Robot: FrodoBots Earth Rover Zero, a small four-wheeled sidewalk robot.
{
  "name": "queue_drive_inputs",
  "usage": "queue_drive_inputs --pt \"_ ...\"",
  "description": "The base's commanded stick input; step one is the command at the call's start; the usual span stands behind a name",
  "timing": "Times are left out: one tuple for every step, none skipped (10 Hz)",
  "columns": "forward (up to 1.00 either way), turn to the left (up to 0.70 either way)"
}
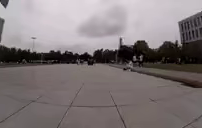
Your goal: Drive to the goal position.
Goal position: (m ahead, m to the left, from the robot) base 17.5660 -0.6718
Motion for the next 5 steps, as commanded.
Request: queue_drive_inputs --pt "0.6 0.01" --pt "0.6 0.01" --pt "0.6 0.01" --pt "0.6 0.01" --pt "0.6 0.01"
